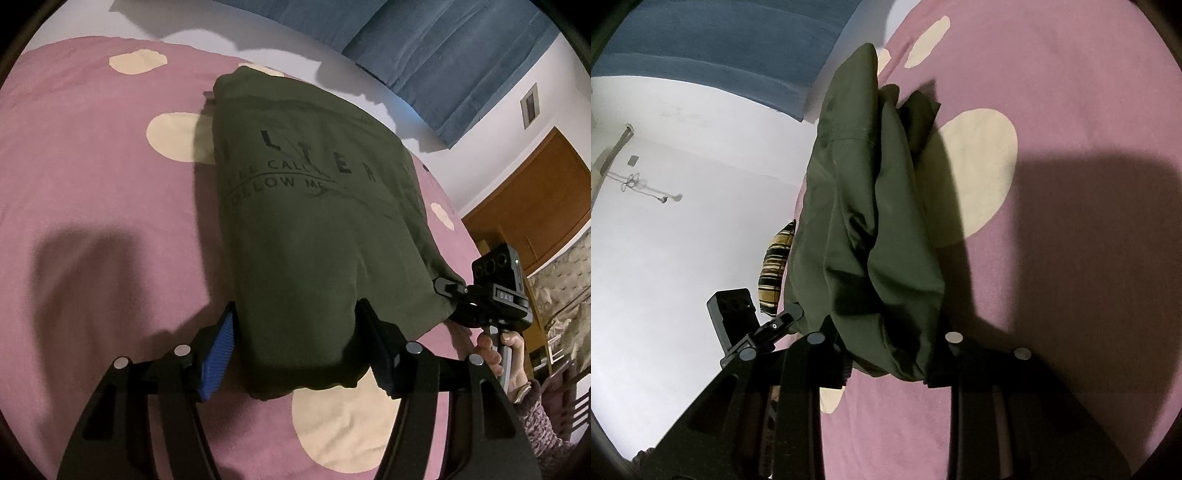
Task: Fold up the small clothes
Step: 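Lower the bundle onto the bed with both grippers, printed side up, then open both grippers and lift them away from the folded jacket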
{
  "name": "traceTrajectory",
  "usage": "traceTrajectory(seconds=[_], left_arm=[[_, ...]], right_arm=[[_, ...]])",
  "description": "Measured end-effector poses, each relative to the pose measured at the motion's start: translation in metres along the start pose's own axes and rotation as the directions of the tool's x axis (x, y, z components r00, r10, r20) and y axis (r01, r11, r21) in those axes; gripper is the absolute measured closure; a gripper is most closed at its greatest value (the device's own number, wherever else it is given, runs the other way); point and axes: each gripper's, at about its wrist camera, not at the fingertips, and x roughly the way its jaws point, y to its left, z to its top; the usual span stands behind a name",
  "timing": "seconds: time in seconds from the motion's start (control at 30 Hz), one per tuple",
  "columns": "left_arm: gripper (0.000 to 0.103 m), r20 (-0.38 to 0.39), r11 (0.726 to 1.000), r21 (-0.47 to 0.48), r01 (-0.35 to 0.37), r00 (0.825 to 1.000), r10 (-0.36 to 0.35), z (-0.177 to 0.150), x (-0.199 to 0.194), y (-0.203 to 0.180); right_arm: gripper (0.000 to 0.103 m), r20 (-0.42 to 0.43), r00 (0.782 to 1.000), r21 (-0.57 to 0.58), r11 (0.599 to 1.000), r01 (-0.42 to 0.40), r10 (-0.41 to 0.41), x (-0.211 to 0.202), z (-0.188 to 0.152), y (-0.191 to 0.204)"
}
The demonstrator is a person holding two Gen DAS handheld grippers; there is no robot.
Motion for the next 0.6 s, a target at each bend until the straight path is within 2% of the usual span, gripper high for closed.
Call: traceTrajectory(seconds=[0.23,0.4,0.6], left_arm=[[0.035,0.008,1.0,0.002,-0.011,1.0,0.011,0.0,-0.001,0.0],[0.023,0.042,0.995,0.041,-0.088,0.995,0.087,-0.001,-0.005,-0.008],[0.021,0.082,0.989,0.019,-0.149,0.986,0.147,-0.007,-0.015,-0.012]], right_arm=[[0.077,0.013,1.0,0.002,1.0,-0.018,0.018,-0.001,-0.001,-0.003],[0.073,0.045,0.998,0.033,0.999,-0.037,0.036,-0.01,-0.007,-0.008],[0.07,0.085,0.996,0.059,0.998,-0.025,0.02,-0.035,-0.023,-0.013]])
